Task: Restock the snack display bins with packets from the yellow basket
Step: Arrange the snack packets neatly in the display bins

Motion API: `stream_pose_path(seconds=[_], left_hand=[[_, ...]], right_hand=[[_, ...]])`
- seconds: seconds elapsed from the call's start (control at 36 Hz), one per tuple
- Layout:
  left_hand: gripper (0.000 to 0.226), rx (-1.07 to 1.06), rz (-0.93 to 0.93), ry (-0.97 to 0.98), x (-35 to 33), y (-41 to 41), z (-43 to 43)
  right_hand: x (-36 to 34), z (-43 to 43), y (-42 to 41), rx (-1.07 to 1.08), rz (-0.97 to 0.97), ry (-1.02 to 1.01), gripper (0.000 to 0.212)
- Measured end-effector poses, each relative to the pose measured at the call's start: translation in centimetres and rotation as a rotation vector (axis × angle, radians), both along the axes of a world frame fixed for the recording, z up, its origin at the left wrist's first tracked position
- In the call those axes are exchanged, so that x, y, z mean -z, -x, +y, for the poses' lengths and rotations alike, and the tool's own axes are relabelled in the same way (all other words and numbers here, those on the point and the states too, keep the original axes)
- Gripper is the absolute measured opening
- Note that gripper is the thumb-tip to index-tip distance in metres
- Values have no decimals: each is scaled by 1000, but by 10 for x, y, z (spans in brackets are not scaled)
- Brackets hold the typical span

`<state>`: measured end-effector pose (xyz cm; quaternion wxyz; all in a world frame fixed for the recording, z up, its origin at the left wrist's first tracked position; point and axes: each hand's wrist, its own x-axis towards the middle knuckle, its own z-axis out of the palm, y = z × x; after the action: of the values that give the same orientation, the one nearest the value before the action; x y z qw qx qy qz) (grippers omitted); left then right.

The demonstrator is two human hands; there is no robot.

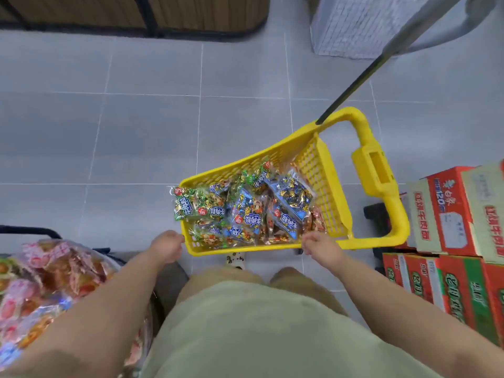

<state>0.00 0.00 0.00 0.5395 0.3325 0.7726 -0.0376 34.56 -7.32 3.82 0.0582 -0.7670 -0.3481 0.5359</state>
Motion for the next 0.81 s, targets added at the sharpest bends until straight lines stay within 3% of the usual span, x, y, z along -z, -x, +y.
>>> stream_pose_path(seconds=[0.14,0.22,0.28,0.33,0.39,0.44,0.47,0.53,0.81], left_hand=[[24,-36,117,-133,15,17,40],[11,-130,113,-176,24,16,57],[44,-180,79,-147,39,17,67],[59,-199,45,-95,49,15,73],[55,-232,3,-72,58,11,77],[22,-254,3,-92,61,5,78],[17,-263,13,-127,62,2,79],[41,-257,42,-183,68,0,78],[33,-312,-40,-421,37,-17,80]], right_hand=[[7,44,20,-46,-43,-23,23],[20,66,34,-90,-52,-28,22],[28,78,41,-164,-102,-18,21],[37,85,43,-241,-184,13,18],[46,89,43,-268,-217,52,16],[56,90,40,-277,-212,94,18],[60,90,38,-265,-206,112,19],[66,90,34,-228,-197,130,19],[61,93,27,-229,-173,139,18]])
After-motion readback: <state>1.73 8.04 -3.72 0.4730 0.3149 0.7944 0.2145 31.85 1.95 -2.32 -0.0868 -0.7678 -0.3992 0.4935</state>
